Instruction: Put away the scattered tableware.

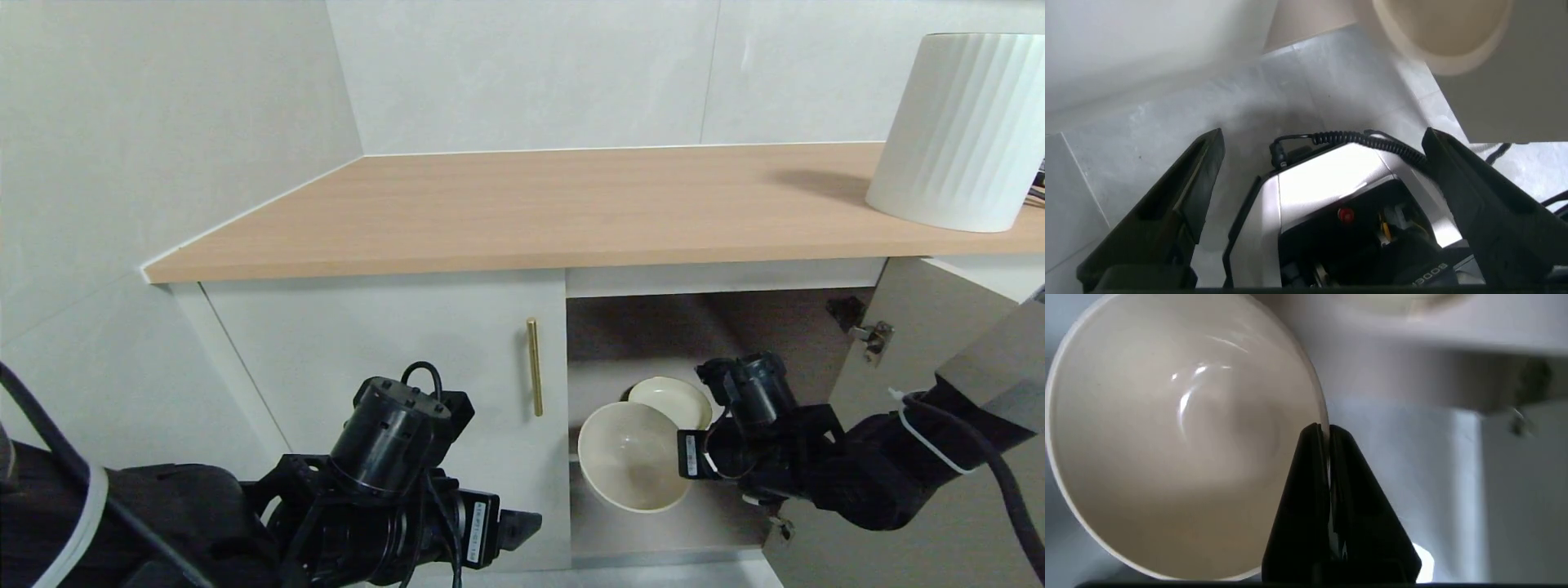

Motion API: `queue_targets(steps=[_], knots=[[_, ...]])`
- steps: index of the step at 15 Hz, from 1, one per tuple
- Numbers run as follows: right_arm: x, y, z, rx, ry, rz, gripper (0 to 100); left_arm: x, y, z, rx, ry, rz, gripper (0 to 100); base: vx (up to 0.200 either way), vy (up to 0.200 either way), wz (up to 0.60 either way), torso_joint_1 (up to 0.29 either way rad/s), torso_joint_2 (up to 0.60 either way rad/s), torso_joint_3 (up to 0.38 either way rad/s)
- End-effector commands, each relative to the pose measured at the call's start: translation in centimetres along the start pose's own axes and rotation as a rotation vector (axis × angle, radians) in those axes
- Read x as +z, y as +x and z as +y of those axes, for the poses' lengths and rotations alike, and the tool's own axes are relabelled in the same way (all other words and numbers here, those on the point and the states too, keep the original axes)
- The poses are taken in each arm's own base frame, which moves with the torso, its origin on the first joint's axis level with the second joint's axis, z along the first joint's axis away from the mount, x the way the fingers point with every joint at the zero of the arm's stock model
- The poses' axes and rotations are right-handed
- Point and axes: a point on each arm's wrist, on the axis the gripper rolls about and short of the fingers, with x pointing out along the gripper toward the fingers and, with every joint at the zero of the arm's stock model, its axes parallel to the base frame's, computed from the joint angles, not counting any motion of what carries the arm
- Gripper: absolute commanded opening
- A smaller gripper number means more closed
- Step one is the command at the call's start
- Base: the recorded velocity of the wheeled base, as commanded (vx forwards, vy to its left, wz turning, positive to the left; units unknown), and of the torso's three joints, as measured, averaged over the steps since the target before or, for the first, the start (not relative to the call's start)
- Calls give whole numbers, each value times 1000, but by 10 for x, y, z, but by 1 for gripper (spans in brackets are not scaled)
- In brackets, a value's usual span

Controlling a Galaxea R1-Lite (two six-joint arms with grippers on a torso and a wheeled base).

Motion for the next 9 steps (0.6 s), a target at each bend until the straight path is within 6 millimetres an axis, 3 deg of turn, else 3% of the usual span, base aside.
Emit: queue_targets(steps=[1,9], knots=[[5,9,-9,-7,46,-42,0,0,-1,0,-1,0,-4,100,0,0,0,0,0,0],[37,44,-39,-93,277,-173,0,1,-1,0,-1,0,-4,100,0,0,0,0,0,0]])
